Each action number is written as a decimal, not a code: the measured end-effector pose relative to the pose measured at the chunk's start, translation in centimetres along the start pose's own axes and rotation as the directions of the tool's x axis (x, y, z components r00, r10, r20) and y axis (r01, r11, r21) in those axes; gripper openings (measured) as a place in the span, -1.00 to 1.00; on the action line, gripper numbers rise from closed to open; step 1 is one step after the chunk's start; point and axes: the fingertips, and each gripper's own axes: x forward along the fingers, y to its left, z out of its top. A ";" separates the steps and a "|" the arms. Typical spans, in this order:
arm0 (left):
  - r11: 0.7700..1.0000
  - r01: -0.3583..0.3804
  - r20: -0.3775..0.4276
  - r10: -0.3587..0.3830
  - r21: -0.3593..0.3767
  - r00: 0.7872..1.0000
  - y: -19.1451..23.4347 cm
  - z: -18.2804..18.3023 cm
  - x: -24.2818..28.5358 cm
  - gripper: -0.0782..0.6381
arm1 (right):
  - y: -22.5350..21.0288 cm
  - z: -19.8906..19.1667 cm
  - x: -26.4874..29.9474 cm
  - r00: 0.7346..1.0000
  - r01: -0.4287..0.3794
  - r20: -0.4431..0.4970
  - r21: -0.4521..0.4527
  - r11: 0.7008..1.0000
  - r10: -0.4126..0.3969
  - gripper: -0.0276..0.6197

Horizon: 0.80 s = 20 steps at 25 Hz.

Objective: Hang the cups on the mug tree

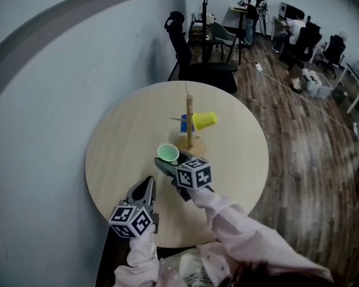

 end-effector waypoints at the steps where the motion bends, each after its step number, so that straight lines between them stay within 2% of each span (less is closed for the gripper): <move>1: 1.000 0.005 0.003 -0.005 0.003 1.000 0.1 0.3 0.0 -0.78 | 0.1 0.3 0.2 1.000 0.000 0.013 0.019 1.000 0.000 0.04; 12: 0.999 0.009 0.021 -0.010 0.031 1.000 -0.5 2.3 1.5 -0.78 | -0.8 3.8 1.8 0.995 -0.033 0.093 0.159 0.987 0.018 0.04; 20: 0.999 -0.024 0.017 0.023 0.035 1.000 0.5 2.6 2.2 -0.78 | -2.1 6.2 3.6 0.988 -0.078 0.150 0.279 0.957 0.037 0.04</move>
